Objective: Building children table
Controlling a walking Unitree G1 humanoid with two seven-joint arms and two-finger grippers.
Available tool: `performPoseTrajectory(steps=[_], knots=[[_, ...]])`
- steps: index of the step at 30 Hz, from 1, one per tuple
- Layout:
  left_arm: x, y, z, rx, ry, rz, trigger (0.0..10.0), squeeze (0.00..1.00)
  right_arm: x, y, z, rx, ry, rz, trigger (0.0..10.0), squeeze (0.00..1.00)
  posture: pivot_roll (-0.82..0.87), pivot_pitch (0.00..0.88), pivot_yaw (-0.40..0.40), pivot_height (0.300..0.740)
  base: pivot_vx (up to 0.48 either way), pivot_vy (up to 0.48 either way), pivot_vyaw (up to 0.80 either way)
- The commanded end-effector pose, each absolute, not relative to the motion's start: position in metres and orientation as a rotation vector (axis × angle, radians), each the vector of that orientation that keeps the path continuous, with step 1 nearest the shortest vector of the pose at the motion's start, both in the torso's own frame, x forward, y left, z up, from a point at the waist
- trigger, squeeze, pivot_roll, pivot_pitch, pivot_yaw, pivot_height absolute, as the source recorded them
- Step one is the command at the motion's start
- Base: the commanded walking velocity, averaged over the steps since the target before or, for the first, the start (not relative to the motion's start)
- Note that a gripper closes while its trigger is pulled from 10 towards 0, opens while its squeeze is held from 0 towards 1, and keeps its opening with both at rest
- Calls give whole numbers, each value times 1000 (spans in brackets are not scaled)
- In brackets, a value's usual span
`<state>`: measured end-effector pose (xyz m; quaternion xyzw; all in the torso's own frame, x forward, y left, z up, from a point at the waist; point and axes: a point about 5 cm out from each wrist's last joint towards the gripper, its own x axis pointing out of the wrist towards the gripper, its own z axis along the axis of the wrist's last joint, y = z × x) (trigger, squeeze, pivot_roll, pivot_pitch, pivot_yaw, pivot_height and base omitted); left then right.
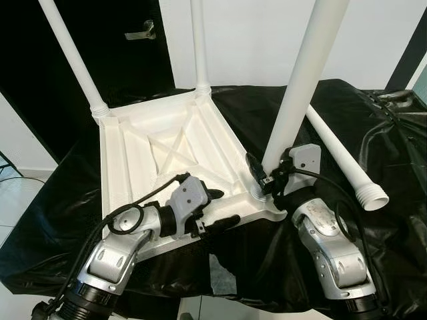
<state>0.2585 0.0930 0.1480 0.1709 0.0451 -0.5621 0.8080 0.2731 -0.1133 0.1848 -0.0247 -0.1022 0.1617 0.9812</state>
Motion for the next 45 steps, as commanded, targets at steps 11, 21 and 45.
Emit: performPoseTrajectory(steps=[11,21,45], knots=[[259,98,111,468,313,-1123,6627,0,273,-120,188,-70,-208,297,10000,0,17,0,68,740,0,0,0],[289,111,107,514,382,-835,0,0,274,-121,188,-73,-206,292,10000,0,18,0,72,740,0,0,0],[312,140,113,594,419,-649,2941,0,277,-120,185,-89,-203,304,10000,0,18,0,73,740,0,0,0]])
